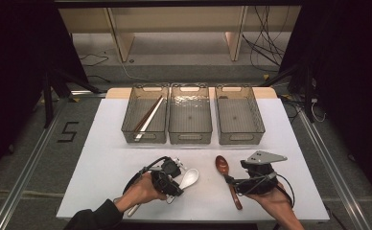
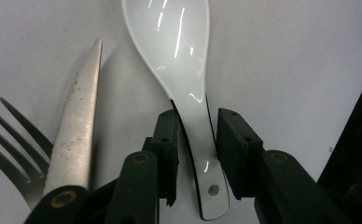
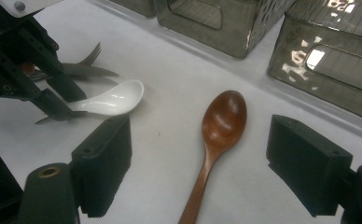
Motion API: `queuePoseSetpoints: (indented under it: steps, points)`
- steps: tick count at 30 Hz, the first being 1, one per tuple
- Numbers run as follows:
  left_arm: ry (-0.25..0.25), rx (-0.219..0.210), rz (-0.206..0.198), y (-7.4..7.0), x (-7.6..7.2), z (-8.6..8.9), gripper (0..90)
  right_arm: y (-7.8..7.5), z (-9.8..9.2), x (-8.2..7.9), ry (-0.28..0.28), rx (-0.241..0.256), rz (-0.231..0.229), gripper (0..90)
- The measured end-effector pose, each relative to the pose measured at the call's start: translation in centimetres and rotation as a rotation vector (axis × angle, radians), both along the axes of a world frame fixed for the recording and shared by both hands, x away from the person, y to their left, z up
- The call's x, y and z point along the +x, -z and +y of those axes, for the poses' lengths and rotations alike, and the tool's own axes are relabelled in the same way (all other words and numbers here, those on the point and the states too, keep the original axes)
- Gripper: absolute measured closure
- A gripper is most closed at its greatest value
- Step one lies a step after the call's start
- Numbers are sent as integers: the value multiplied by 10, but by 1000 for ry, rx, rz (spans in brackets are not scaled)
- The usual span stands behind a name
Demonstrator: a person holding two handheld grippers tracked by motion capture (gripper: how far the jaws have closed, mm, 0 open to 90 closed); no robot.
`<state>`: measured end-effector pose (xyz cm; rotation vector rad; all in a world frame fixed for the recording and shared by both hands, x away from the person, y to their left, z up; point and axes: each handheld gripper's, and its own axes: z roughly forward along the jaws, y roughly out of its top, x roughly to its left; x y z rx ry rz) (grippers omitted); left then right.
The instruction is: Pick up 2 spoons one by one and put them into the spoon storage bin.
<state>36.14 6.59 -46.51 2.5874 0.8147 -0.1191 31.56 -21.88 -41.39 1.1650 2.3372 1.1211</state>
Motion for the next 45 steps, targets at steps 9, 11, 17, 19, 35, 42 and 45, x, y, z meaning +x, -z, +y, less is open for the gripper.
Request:
queuePoseSetpoints:
  steps: [9, 11, 17, 19, 35, 42, 45]
  points:
    - [16, -11, 5, 1, 2, 1, 785, 0, 1, 0, -5, -3, -1, 234]
    - [25, -15, 8, 1, 2, 1, 800, 0, 1, 0, -5, -4, -2, 235]
    - [60, -19, 4, 1, -1, -3, 841, 0, 1, -1, -10, -6, -2, 235]
    - [63, -23, 0, 1, -1, -2, 844, 0, 1, 0, -10, -4, -2, 235]
    - [44, -115, -54, -15, 6, 11, 848, -1, 1, -1, -13, -1, -6, 235]
    - [7, -167, -83, -27, 10, 20, 848, -1, 1, -1, -14, 2, -9, 235]
    - [-4, -185, -91, -31, 12, 24, 848, -1, 0, -1, -14, 2, -10, 235]
